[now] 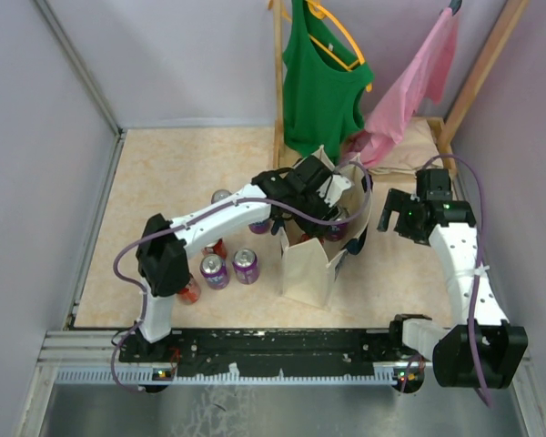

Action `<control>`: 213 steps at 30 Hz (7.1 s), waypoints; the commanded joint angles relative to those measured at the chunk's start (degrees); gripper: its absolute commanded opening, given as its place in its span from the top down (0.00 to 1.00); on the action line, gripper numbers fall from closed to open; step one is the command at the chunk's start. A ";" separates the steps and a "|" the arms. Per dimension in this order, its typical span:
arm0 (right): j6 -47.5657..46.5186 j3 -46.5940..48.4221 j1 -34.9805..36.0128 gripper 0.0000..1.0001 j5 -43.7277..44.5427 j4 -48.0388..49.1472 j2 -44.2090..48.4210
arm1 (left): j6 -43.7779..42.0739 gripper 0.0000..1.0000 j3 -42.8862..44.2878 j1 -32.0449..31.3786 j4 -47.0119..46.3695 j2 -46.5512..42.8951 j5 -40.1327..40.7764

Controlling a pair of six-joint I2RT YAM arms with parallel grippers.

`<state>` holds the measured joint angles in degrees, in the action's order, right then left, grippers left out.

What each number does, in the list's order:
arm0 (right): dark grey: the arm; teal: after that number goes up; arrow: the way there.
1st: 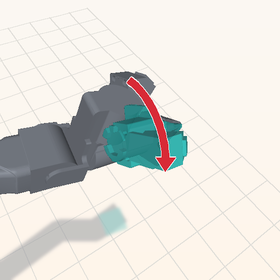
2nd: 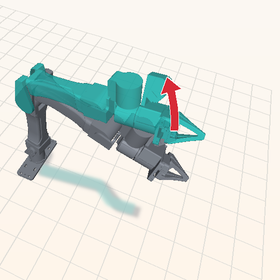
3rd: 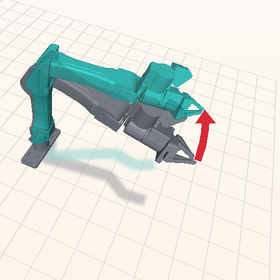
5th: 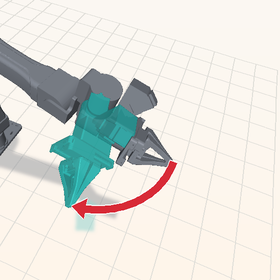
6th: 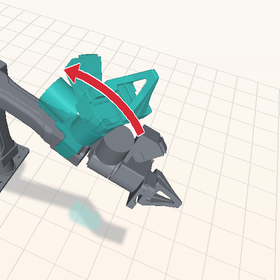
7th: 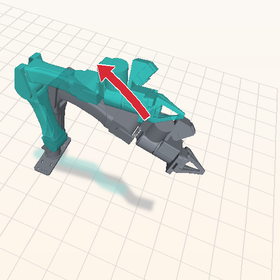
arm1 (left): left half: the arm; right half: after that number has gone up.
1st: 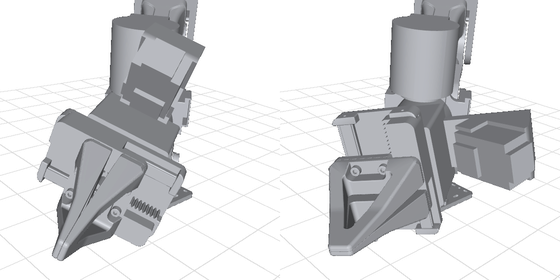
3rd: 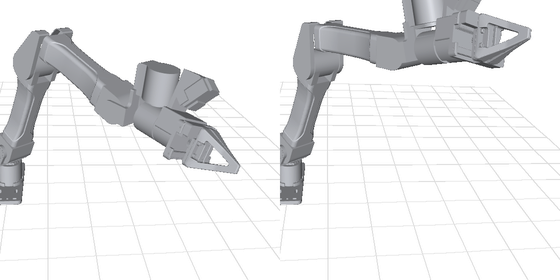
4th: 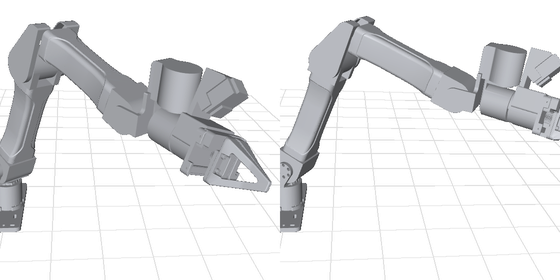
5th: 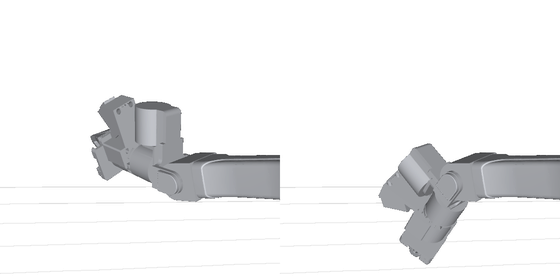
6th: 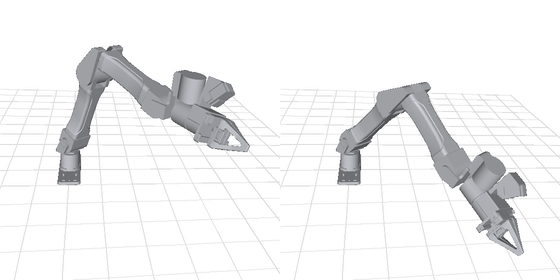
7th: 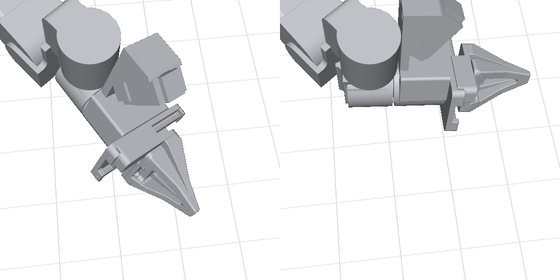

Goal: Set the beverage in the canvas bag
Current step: Pick up the drink from the canvas bag.

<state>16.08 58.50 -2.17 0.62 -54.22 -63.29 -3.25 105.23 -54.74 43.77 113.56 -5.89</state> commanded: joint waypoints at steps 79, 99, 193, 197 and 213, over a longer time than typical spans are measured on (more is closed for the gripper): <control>-0.26 1.89 -0.59 0.01 -0.35 -1.05 3.19 | -1.74 1.00 -0.33 -5.85 -1.18 8.29 1.06; 0.62 0.74 -0.55 0.01 -0.62 -1.01 4.54 | -3.42 1.00 4.45 -5.01 -3.55 2.26 2.97; 2.29 0.13 -0.55 0.01 -2.33 2.75 2.95 | -5.68 1.00 4.72 3.97 -17.75 -13.00 -1.33; 2.51 -0.12 -0.56 0.01 -2.59 3.21 2.74 | -4.89 1.00 4.36 5.06 -19.51 -14.37 -2.56; 4.25 -1.12 -0.51 0.01 -4.84 6.41 1.10 | -1.01 1.00 2.15 10.26 -30.64 -21.80 -6.77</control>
<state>19.33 57.71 -2.17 -2.68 -51.27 -61.76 -5.87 106.43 -44.84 23.42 96.55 -10.83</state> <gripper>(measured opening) 0.991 0.713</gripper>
